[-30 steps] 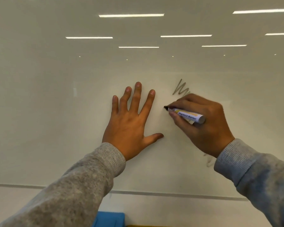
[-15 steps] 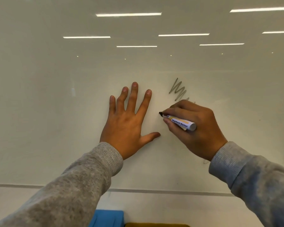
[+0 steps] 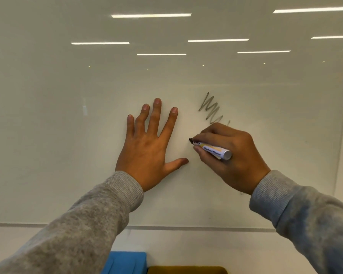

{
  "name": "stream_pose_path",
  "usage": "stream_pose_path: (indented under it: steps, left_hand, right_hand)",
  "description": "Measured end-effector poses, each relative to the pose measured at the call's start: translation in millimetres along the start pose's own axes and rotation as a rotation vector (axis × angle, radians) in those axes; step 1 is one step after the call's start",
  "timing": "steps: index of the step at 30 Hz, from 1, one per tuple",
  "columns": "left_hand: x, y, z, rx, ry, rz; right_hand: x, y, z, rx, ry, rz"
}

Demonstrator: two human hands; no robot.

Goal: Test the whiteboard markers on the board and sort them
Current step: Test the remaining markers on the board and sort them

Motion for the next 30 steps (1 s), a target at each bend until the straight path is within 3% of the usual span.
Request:
stream_pose_path:
  steps: [4, 8, 11, 15, 19, 22, 26, 30]
  left_hand:
    - [1, 0, 0, 0.003, -0.001, 0.004]
    - [0, 0, -1, 0.0, -0.014, 0.003]
    - [0, 1, -1, 0.0, -0.014, 0.005]
    - [0, 2, 0, -0.001, -0.015, 0.002]
    - [-1, 2, -1, -0.002, -0.02, 0.003]
    - [-1, 3, -2, -0.002, -0.016, 0.0]
    - [-1, 4, -2, 0.007, -0.017, 0.005]
    - [-2, 5, -2, 0.014, -0.02, 0.005]
  right_hand:
    - [-10, -2, 11, -0.114, -0.027, -0.074]
    - [-3, 8, 1, -0.007, -0.014, -0.009]
    - [-11, 10, 10, -0.099, -0.02, -0.087]
    - [-7, 19, 5, -0.023, -0.019, -0.045]
    - [-15, 27, 15, -0.118, -0.052, -0.132]
    - [-2, 41, 0, 0.022, -0.006, -0.046]
    - [-15, 47, 14, -0.096, -0.035, -0.156]
    - [-8, 52, 8, 0.037, -0.01, -0.051]
Point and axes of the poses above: each hand's wrist, its own y-axis away from the middle knuckle, its own z-axis out of the back of the hand, x = y × z, the point moved 5 cm from there along -y, towards the middle knuckle, and after that the axes turned 11 degrees about y, right-handed, at the moved point
